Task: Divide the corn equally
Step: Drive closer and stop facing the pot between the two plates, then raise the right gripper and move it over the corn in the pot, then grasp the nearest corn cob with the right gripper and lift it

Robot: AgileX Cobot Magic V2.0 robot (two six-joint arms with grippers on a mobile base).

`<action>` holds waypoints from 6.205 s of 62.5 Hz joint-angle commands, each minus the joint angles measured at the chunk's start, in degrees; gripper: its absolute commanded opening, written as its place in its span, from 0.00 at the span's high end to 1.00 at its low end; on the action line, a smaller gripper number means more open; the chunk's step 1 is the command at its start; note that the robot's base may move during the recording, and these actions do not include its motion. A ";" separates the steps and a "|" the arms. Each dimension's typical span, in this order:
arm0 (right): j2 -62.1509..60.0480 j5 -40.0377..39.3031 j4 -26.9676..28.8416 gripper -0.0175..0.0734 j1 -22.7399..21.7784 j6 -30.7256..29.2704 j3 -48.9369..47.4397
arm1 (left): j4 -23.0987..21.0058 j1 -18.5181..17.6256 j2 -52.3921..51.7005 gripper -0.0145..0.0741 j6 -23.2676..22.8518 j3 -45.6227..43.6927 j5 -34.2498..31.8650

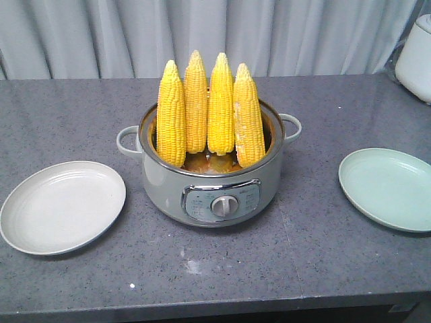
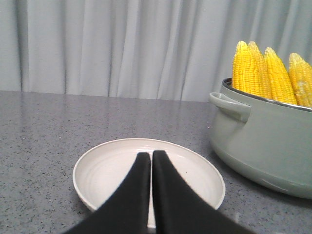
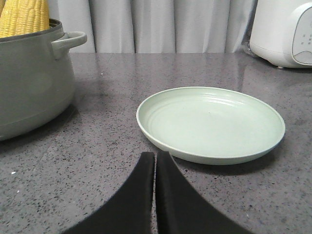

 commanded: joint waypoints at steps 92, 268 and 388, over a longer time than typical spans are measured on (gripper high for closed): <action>0.86 -7.22 45.57 0.81 0.04 1.13 0.54 | -0.76 -0.23 0.88 0.84 -0.77 -0.09 -36.46; 43.97 20.26 51.62 0.17 0.04 -47.91 -46.82 | -15.06 -8.83 39.08 0.36 -0.59 -39.65 -5.54; 99.17 25.28 -0.01 0.59 15.02 -1.87 -98.28 | -15.24 -8.83 44.06 0.27 -0.64 -39.65 -6.73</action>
